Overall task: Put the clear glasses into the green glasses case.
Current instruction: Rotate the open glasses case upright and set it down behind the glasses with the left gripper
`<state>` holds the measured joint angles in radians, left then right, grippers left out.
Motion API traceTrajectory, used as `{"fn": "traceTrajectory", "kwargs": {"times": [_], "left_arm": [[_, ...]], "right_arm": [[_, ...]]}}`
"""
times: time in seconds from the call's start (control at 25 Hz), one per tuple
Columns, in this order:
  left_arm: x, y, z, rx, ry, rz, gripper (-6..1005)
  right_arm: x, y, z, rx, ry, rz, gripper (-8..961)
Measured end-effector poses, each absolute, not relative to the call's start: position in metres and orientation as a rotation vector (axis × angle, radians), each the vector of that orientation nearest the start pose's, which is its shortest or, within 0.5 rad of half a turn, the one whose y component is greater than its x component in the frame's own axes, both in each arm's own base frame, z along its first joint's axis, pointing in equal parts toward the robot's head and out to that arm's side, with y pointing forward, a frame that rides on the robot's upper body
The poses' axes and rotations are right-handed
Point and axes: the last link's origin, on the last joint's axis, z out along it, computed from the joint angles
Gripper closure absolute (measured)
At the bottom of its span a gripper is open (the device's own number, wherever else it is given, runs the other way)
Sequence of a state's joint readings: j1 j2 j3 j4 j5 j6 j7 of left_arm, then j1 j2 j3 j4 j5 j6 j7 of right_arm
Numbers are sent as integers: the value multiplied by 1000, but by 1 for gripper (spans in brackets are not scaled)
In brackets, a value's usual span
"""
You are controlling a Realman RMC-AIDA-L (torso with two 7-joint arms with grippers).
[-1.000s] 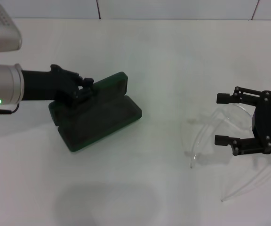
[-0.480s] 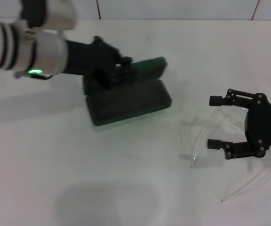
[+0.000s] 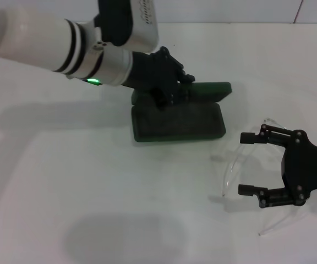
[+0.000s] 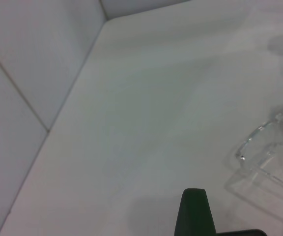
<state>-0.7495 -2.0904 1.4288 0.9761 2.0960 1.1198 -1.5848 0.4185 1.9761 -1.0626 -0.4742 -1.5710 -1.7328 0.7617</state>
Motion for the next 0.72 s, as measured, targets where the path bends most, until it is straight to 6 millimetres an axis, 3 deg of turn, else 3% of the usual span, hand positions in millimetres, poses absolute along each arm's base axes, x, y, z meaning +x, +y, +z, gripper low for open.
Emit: {"fn": "traceTrajectory", "kwargs": {"times": [0.4, 0.72], "left_arm": [[-114, 388, -71, -2891, 227, -80, 779], [-121, 386, -75, -2897, 185, -75, 776]], "right_arm": [[267, 276, -1, -2756, -112, 946, 85], [267, 276, 1, -2756, -115, 942, 85]]}}
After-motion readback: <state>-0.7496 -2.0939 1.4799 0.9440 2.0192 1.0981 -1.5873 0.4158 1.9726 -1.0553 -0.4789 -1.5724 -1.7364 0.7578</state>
